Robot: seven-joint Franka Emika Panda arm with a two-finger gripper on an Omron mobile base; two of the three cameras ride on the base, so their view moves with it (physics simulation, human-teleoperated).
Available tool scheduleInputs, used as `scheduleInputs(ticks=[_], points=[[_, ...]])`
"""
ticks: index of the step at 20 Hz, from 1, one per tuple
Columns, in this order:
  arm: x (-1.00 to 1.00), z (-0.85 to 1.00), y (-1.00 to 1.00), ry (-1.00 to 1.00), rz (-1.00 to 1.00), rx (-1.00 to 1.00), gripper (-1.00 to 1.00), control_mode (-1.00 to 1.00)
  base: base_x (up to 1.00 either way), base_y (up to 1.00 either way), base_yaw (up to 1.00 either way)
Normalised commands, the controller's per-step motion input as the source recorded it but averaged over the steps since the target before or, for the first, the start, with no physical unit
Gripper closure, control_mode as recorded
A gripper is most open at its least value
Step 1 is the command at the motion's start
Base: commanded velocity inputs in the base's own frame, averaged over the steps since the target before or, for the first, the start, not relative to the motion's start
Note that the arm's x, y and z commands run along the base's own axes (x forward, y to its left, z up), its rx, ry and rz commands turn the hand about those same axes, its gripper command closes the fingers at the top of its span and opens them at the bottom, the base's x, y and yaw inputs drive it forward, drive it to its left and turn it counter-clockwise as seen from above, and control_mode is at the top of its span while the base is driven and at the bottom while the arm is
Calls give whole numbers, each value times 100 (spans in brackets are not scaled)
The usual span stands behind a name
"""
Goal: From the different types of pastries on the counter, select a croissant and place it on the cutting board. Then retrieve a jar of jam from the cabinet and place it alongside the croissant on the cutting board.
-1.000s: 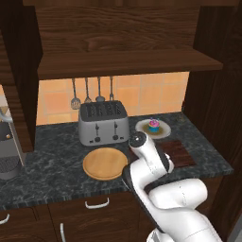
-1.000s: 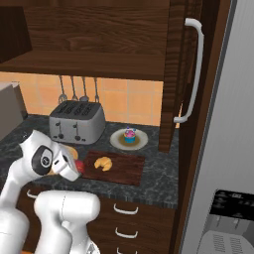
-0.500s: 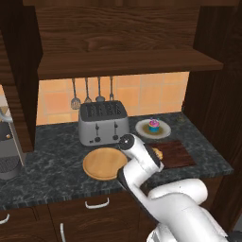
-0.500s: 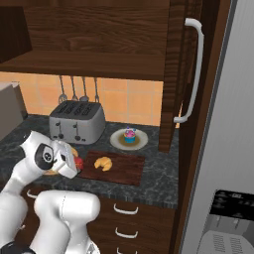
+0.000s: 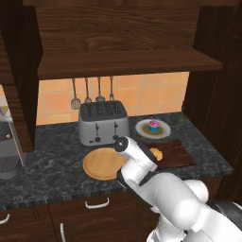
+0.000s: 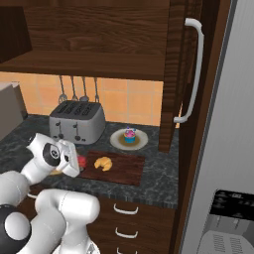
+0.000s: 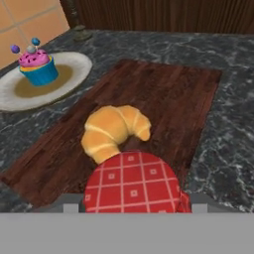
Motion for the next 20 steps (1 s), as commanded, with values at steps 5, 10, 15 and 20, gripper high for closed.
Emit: scheduleInputs(ticks=[5, 10, 15, 20], points=[[20, -15, -33, -9, -5, 4, 100, -100, 0, 0, 0], [19, -25, -17, -11, -5, 1, 100, -100, 0, 0, 0], [21, -46, 0, -15, -3, 0, -100, -100, 0, 0, 0], [8, -23, -7, -18, -2, 0, -100, -100, 0, 0, 0]])
